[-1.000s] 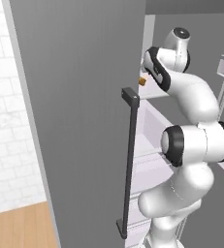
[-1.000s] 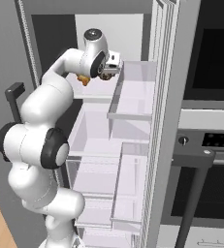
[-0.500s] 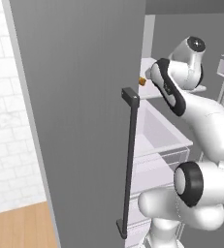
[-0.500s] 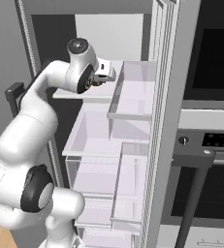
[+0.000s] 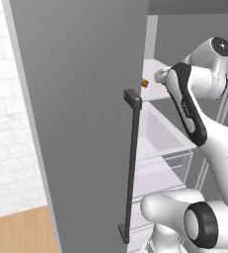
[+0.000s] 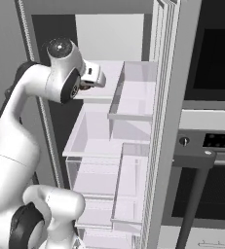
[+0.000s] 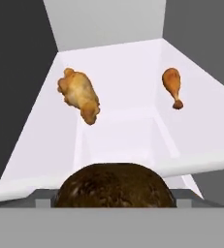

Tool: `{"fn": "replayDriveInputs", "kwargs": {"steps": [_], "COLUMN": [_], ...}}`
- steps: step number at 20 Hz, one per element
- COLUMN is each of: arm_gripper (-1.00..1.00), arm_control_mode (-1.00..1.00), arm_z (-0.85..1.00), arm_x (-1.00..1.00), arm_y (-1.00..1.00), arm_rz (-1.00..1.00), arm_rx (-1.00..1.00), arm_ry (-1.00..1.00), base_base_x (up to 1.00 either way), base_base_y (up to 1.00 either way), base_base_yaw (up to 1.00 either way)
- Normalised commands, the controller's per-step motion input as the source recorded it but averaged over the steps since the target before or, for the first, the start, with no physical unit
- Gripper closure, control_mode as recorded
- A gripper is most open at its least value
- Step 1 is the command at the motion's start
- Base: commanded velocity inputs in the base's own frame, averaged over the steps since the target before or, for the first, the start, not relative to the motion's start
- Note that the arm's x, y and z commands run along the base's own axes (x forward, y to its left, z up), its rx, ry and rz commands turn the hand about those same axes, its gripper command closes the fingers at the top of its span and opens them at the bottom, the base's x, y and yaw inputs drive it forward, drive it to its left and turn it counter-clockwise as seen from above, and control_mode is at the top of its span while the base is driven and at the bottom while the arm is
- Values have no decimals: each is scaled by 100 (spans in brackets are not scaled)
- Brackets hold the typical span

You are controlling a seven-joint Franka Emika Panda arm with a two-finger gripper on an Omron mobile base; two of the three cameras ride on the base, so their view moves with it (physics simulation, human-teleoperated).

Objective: Place one mushroom and one chicken drumstick in each tupperware on the nearby counter, to pack two identical lunches.

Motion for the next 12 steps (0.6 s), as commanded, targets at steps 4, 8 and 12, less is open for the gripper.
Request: {"fn": "replayDriveInputs", "kwargs": {"steps": [4,8,12], "arm_gripper": [100,100,100], "arm_control_mode": [-100,-100,-100], "arm_z": [10,0,-1], "arm_x": [-64,-62,-55], "arm_y": [28,29,24], "arm_rz": [-8,-8,-4], "arm_rx": [2,0,0], "arm_ry": [0,0,0], "base_base_x": [0,0,0], "base_base_y": [0,0,0], "base_base_yaw": [0,0,0]}}
